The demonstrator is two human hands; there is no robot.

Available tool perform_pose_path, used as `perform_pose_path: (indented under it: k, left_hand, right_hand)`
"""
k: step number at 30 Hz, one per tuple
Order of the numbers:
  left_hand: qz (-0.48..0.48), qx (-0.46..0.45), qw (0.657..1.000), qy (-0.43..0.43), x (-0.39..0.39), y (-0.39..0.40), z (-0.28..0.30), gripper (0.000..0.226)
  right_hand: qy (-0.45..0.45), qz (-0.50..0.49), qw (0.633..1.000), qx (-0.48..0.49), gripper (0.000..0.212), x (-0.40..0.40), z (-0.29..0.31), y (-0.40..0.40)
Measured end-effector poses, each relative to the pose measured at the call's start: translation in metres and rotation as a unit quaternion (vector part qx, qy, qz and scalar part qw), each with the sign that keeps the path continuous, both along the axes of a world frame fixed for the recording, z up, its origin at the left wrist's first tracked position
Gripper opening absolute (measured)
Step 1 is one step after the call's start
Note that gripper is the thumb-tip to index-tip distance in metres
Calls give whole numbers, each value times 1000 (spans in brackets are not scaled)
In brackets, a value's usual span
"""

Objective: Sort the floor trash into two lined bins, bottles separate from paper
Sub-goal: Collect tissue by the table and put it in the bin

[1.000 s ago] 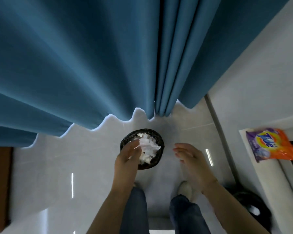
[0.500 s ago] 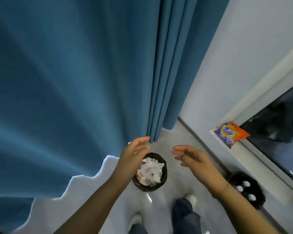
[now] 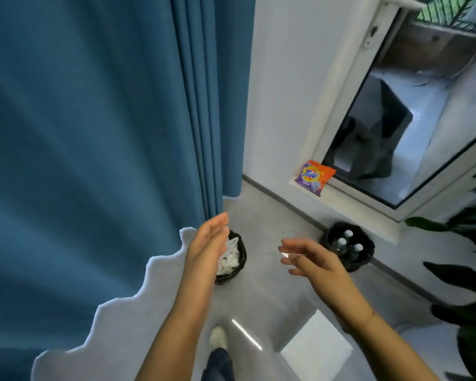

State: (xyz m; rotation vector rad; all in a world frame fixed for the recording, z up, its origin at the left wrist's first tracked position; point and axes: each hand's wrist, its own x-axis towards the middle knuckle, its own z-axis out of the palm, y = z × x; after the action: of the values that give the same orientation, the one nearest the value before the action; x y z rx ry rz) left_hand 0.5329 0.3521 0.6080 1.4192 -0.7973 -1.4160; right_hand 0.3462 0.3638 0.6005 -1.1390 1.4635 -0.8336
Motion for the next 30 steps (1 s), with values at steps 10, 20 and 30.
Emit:
perform_pose_path:
  k: [10,20,30]
  left_hand:
    - [-54,-4,998,-7,-61,218,5,27]
    - [-224,23,974,-2,-62,394,-28,29]
    - [-364,46,930,-38,-99,544,-55,27]
  right_hand:
    - [-17,-69,997,27,30,-61,-3,230]
    - [46,-166,984,46,26,-49,-16,456]
    - [-6,-313,945,91,22,-81,-39,643]
